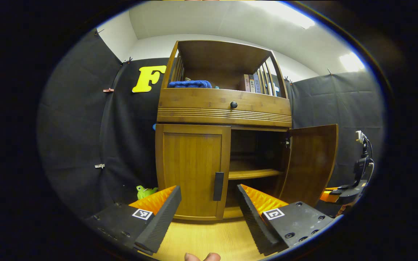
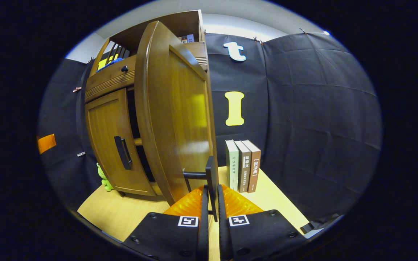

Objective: Open the right door of the double-door shoe cabinet with the right hand, and open the left door with the left hand.

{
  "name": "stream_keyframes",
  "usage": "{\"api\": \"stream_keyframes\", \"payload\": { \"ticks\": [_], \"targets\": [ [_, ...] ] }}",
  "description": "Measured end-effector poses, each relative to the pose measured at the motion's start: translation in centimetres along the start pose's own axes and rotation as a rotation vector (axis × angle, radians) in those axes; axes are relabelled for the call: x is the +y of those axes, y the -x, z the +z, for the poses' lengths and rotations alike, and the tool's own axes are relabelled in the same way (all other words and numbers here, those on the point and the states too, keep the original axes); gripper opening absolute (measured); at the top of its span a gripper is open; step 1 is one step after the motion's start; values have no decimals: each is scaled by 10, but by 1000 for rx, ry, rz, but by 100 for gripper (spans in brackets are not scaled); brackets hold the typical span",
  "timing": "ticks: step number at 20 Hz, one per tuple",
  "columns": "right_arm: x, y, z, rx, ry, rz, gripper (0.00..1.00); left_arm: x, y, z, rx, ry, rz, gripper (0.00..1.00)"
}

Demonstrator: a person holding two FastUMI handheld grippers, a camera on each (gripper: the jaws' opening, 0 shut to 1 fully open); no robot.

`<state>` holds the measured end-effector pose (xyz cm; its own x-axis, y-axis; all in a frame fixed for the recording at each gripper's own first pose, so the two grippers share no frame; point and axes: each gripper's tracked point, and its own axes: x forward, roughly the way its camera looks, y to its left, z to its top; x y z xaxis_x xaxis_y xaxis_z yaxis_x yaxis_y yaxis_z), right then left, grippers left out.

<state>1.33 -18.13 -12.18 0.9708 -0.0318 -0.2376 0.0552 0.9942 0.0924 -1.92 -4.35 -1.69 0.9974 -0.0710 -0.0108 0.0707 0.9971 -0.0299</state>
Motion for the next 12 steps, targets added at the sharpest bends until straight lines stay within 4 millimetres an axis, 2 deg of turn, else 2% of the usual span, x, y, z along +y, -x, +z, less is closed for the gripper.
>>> {"api": "stream_keyframes", "payload": {
  "ticks": [4, 7, 9, 11, 12],
  "targets": [
    [-20, 2, 5, -5, 44, -17, 16, -9, -13, -5, 16, 1, -15, 92],
    [-27, 3, 8, 0, 54, -17, 16, -20, -25, -8, 24, -2, -32, 93],
    [-31, 3, 9, 3, 48, -13, 16, -26, -32, -11, 30, -8, -37, 97],
    [-34, 3, 11, 7, 39, -11, 16, -32, -42, -16, 40, -10, -41, 92],
    [-35, 3, 11, 11, 36, -13, 16, -35, -48, -18, 44, -9, -41, 95]
  ]
}}
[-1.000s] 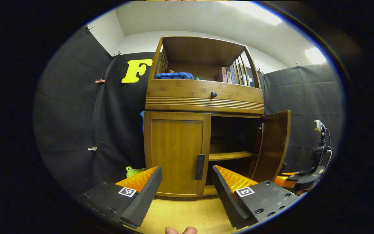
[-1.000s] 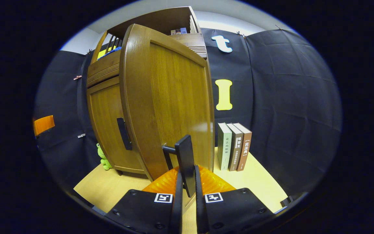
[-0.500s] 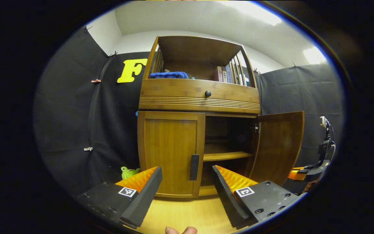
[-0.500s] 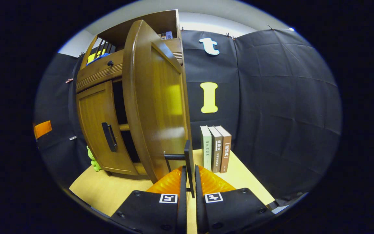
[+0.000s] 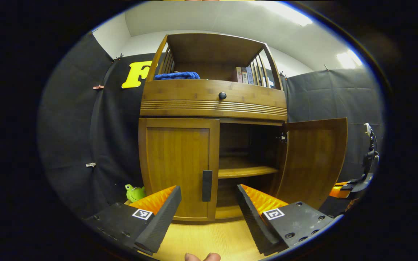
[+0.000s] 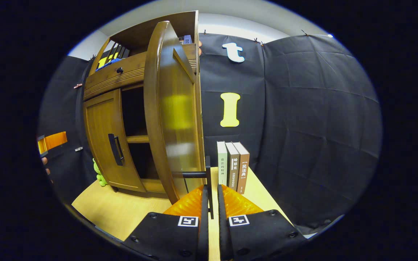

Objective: Open the right door of the double-door shoe cabinet with the right hand, and open the left door with the left hand.

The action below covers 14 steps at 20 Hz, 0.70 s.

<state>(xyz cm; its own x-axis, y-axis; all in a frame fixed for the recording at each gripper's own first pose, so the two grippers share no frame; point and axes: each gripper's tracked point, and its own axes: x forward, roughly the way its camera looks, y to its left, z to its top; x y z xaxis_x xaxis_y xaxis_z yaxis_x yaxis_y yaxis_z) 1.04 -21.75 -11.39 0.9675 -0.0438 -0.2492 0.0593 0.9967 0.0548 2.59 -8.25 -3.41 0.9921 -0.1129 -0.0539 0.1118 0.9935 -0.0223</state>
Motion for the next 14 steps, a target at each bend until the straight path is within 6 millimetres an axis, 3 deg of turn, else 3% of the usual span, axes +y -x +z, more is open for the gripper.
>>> {"api": "stream_keyframes", "payload": {
  "ticks": [1, 4, 5, 10, 14],
  "targets": [
    [-2, 1, 1, 1, -5, -3, 16, -2, -6, -3, 5, 1, 0, 97],
    [-8, 6, 3, -3, 17, -26, 16, -5, -25, -7, 11, -1, 11, 92],
    [-12, 8, 3, -9, 42, -46, 16, -6, -32, -10, 15, 3, 16, 97],
    [-46, 33, 27, -76, 62, -145, 23, -6, -67, -18, 29, 7, 37, 92],
    [-50, 51, 42, -128, 46, -136, 75, -9, -97, -29, 35, -3, 34, 95]
  ]
}}
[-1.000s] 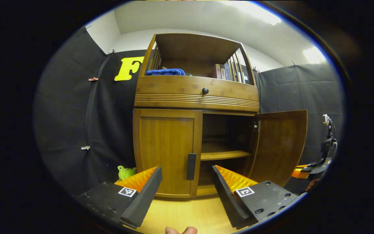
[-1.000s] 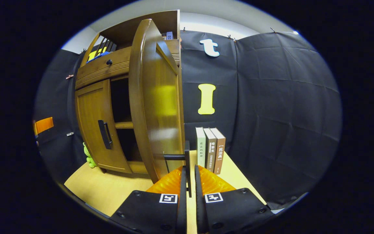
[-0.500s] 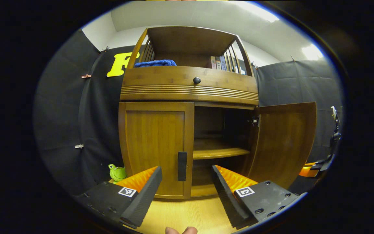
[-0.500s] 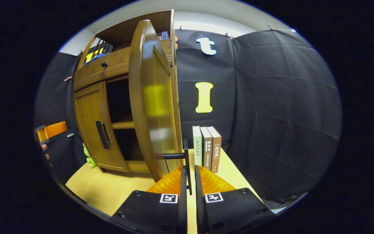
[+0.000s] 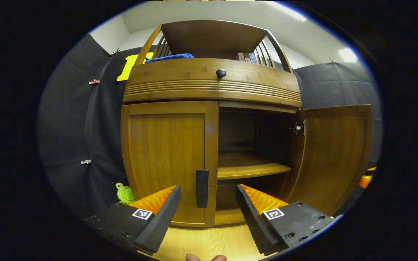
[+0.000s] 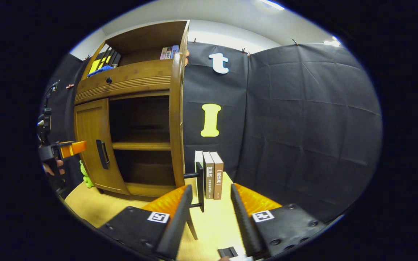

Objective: Open the right door of the double-door shoe cabinet with the right hand, and open the left door with the left hand.

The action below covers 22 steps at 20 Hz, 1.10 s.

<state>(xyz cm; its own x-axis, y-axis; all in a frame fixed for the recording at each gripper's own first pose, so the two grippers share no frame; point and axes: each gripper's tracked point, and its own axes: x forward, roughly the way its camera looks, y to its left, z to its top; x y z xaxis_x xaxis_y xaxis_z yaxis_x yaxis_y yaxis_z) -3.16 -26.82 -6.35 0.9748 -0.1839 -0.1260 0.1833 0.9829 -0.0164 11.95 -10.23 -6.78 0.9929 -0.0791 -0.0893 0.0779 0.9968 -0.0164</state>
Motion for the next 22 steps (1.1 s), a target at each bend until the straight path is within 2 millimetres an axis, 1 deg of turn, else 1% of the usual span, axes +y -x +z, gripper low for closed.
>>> {"api": "stream_keyframes", "payload": {
  "ticks": [2, 3, 4, 6, 7, 8, 9, 10, 11, 12, 13, 14, 15, 16, 17, 18, 19, 20, 22],
  "targets": [
    [-2, 7, 20, -78, -1, -11, 100, 2, -17, -7, 5, 11, 3, 92],
    [1, 10, 28, -115, 9, 1, 99, 3, -25, -9, 1, 12, 8, 93],
    [6, 13, 34, -132, 31, 13, 100, 4, -35, -11, -2, 7, 13, 92],
    [8, 16, 35, -132, 54, 19, 100, 8, -50, -19, -3, -17, 24, 88],
    [15, 18, 37, -121, 41, 37, 95, 9, -62, -26, 5, -22, 29, 86],
    [17, 20, 36, -111, 32, 47, 95, 11, -72, -32, 15, -18, 35, 84],
    [17, 20, 37, -108, 27, 49, 96, 12, -81, -38, 26, -10, 45, 80],
    [20, 20, 37, -107, 26, 56, 96, 15, -88, -44, 35, -4, 59, 78],
    [21, 20, 36, -103, 26, 59, 96, 16, -94, -48, 44, -4, 70, 75],
    [24, 20, 34, -101, 31, 71, 96, 18, -101, -50, 46, -8, 78, 73],
    [23, 20, 34, -104, 40, 78, 96, 19, -107, -51, 45, -9, 85, 68],
    [24, 18, 34, -103, 46, 87, 96, 19, -112, -54, 48, -9, 89, 67],
    [23, 18, 32, -101, 46, 93, 97, 20, -117, -57, 55, -4, 95, 60],
    [25, 17, 31, -98, 42, 100, 98, 22, -122, -61, 66, 5, 103, 57],
    [26, 16, 31, -97, 39, 106, 98, 24, -126, -63, 72, 15, 109, 52],
    [26, 15, 31, -94, 39, 107, 98, 27, -129, -64, 74, 23, 118, 49],
    [25, 12, 31, -92, 38, 107, 96, 27, -132, -65, 77, 33, 115, 41],
    [25, 10, 30, -88, 37, 107, 96, 27, -131, -64, 69, 30, 111, 39],
    [25, 7, 32, -87, 34, 102, 96, 28, -128, -69, 84, 1, 106, 36]
  ]
}}
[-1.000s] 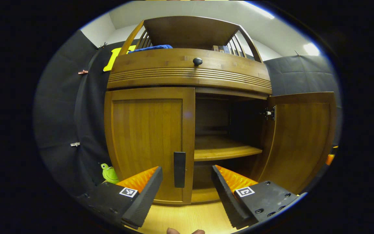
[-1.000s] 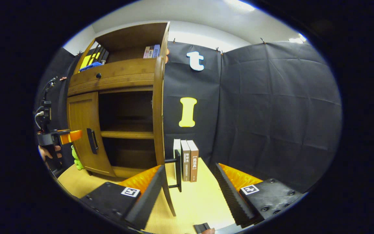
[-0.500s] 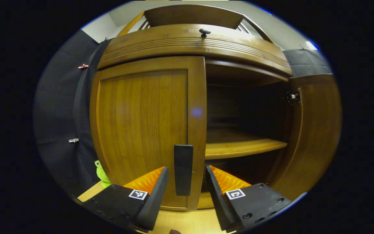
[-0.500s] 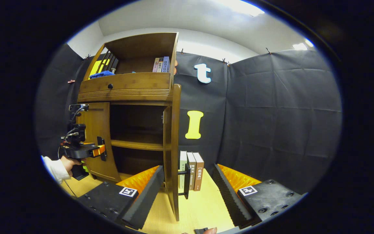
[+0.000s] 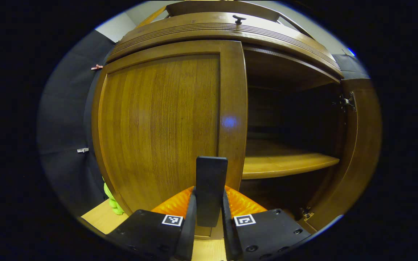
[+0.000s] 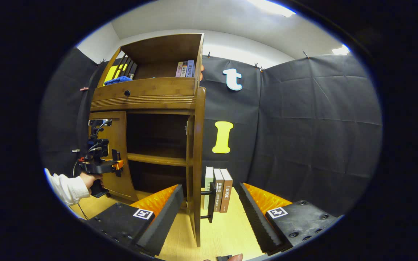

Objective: Open the right door of the double-door shoe cabinet with the right hand, and open the left door with the left hand.

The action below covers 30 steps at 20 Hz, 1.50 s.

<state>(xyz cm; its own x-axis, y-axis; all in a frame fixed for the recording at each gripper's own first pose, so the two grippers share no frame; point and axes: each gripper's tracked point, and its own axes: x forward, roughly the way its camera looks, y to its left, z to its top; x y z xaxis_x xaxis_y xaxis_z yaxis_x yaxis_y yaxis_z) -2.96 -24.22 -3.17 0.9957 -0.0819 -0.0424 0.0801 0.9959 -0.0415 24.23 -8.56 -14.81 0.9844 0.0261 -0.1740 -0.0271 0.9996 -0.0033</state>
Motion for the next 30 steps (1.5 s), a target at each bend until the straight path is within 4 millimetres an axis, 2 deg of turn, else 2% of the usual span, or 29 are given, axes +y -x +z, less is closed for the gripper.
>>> {"api": "stream_keyframes", "payload": {
  "ticks": [2, 4, 11, 16, 19, 24, 30],
  "targets": [
    [4, 0, 1, 0, 3, 2, 96, 0, 0, 0, 16, 9, 3, 34],
    [11, 3, 2, -3, 8, 7, 96, 1, 9, 0, 35, 10, 7, 32],
    [54, 21, 3, -1, 0, 41, 98, 22, 71, -8, 54, 29, -49, 30],
    [88, 31, -1, 16, -25, 59, 98, 51, 120, -13, 55, 39, -73, 30],
    [110, 37, -1, 16, -42, 76, 98, 72, 143, -18, 55, 32, -77, 28],
    [142, 44, -2, 22, -61, 101, 98, 105, 169, -24, 51, 34, -74, 26],
    [180, 51, -5, 22, -63, 135, 98, 147, 190, -28, 45, 50, -44, 22]
  ]
}}
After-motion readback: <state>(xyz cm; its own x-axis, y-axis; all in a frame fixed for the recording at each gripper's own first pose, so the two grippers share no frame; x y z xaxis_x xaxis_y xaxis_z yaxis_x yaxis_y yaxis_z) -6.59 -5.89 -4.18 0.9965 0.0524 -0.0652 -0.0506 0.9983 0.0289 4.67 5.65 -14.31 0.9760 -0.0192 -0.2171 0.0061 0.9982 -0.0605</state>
